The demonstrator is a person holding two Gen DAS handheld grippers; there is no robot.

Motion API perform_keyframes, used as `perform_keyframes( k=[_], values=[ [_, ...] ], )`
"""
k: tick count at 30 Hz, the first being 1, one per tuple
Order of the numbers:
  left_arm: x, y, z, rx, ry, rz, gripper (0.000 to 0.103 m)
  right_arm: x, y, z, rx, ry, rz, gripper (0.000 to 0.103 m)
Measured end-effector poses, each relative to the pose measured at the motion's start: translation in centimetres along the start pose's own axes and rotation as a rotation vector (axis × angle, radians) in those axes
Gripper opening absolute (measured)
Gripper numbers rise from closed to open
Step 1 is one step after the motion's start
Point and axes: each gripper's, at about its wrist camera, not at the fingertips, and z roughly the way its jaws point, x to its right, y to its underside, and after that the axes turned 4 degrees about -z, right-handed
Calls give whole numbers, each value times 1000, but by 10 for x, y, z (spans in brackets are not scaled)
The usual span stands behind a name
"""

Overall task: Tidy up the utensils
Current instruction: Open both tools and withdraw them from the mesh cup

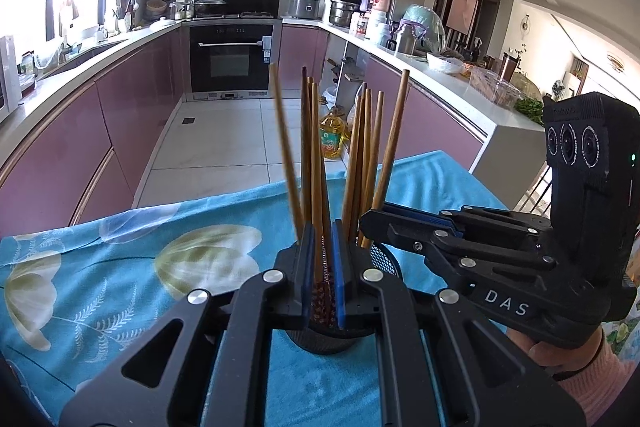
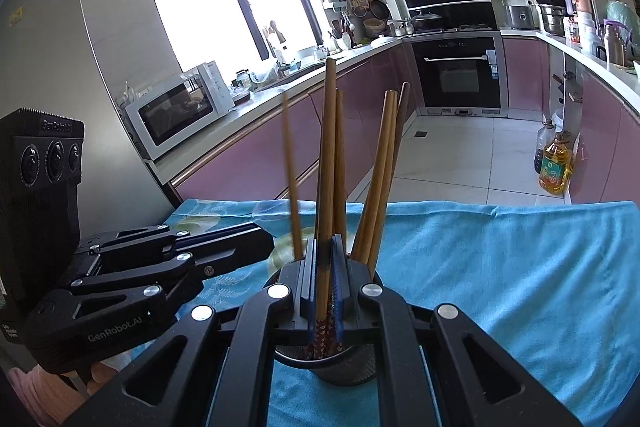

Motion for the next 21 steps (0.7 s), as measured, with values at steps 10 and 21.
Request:
perform_keyframes(
  k=[10, 21],
  values=[
    [-6, 4, 10, -10, 2, -16, 8, -1, -1, 1, 7, 13, 2, 8],
    [-15, 21, -3, 26, -23, -28, 23, -5, 5, -10, 25, 36, -12, 24]
  ],
)
